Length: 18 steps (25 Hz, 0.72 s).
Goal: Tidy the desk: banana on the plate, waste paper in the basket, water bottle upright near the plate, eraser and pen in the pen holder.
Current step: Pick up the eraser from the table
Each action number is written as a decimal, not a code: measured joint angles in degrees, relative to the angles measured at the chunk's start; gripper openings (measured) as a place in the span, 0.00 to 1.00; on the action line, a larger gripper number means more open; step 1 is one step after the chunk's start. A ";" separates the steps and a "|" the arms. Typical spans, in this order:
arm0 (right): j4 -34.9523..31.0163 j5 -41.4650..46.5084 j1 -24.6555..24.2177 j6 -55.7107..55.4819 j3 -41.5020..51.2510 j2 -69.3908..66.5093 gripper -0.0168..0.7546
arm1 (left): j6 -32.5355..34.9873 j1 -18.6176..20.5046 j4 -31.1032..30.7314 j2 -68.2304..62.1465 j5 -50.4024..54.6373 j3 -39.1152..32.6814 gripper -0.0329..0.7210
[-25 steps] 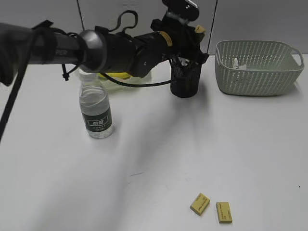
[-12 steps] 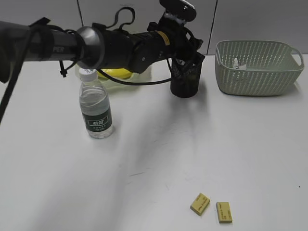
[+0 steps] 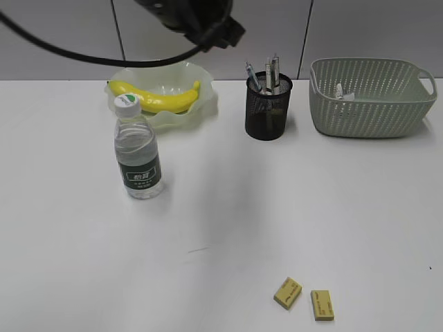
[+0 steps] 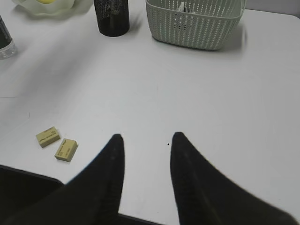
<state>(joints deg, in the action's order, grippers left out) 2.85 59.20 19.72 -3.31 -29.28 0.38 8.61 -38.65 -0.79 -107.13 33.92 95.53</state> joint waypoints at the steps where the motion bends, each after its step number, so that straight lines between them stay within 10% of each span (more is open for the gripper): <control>1: 0.00 0.00 0.00 0.00 0.00 0.00 0.38 | -0.41 0.00 0.00 3.99 1.16 -3.69 0.30; 11: 0.00 0.02 0.00 0.02 0.00 0.00 0.38 | -5.95 0.00 0.25 50.65 11.69 -45.65 0.34; 18: 0.07 0.02 0.00 0.02 0.00 0.00 0.38 | -11.39 0.00 -1.33 79.02 23.16 -55.43 0.61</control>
<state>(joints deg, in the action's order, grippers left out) 2.92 59.22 19.72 -3.29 -29.28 0.38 -2.77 -38.65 -2.12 -28.11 57.07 40.10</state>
